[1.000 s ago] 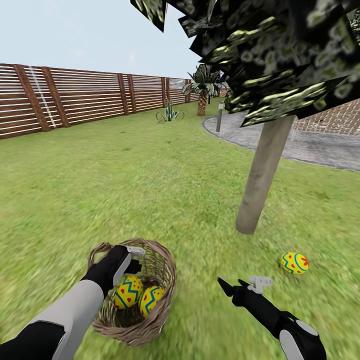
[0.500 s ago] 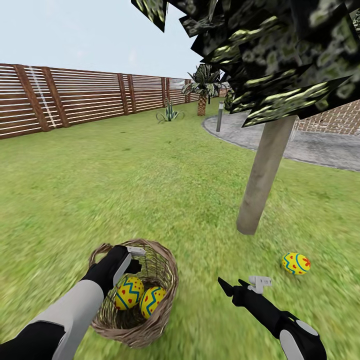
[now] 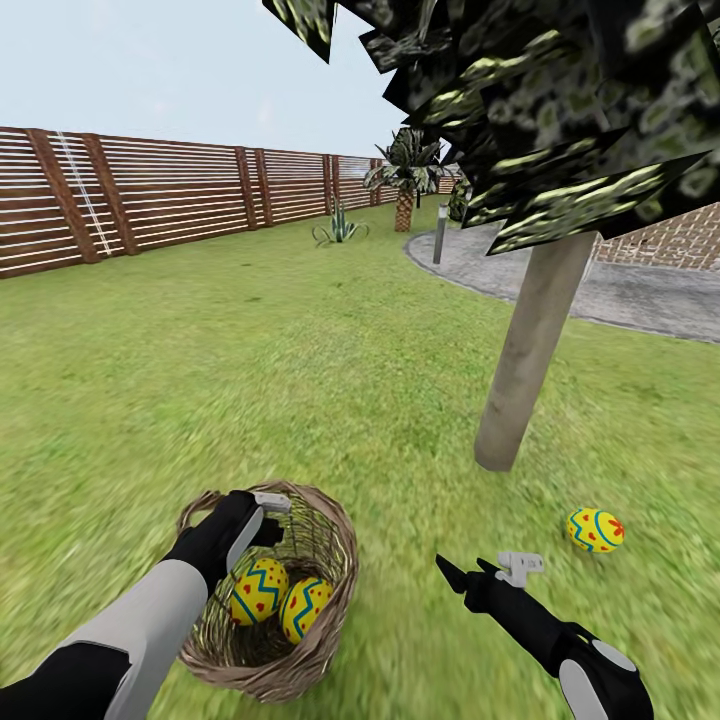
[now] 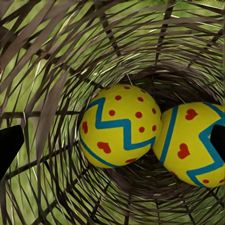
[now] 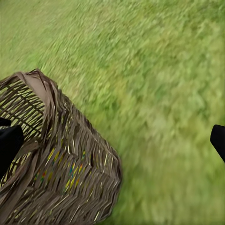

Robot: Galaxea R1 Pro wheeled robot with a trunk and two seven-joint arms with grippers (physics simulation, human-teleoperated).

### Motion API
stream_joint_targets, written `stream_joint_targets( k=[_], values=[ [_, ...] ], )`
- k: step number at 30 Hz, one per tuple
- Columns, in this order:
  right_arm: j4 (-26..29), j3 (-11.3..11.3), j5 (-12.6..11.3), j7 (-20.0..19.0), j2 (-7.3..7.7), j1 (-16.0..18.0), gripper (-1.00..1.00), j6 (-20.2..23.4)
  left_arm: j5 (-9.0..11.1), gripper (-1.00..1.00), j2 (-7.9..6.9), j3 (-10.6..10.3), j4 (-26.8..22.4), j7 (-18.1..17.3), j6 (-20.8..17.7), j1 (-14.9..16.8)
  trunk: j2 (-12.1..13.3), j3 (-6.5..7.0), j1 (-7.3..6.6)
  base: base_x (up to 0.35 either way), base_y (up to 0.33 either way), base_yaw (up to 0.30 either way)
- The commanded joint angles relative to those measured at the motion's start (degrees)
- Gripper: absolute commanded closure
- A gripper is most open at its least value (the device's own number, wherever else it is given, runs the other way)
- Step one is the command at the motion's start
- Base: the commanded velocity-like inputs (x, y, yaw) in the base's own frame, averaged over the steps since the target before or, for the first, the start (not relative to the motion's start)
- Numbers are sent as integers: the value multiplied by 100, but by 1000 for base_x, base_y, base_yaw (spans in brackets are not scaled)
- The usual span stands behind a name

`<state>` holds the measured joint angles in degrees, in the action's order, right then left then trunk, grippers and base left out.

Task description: Take the three Easter eggs out of the wicker basket on the lawn in the garden, then place them on the lawn next to a single tree (choose any tree) so that all three eggs are next to the same tree and none are left in the basket.

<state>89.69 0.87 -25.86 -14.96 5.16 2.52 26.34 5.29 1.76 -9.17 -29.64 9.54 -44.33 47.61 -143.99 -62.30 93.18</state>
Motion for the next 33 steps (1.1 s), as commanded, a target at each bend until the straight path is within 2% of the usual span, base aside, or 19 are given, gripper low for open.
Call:
stream_joint_targets(
  k=[1,15,25,33],
  values=[
    [5,1,-33,2,3,3,-100,29,55,-100,-4,-31,-7,47,-11,2,-2,-5,-1,2,1,0],
    [7,-3,-33,-6,10,3,-100,20,51,-100,-1,-32,-49,50,20,2,-2,-5,-1,0,0,0],
    [9,-7,-33,-7,12,3,-100,20,51,-100,-1,-32,-98,54,42,2,-16,-227,25,0,0,0],
    [7,-7,-33,-7,12,3,-100,20,51,-100,-1,-32,-97,53,293,2,-26,-404,45,0,0,0]
  ],
)
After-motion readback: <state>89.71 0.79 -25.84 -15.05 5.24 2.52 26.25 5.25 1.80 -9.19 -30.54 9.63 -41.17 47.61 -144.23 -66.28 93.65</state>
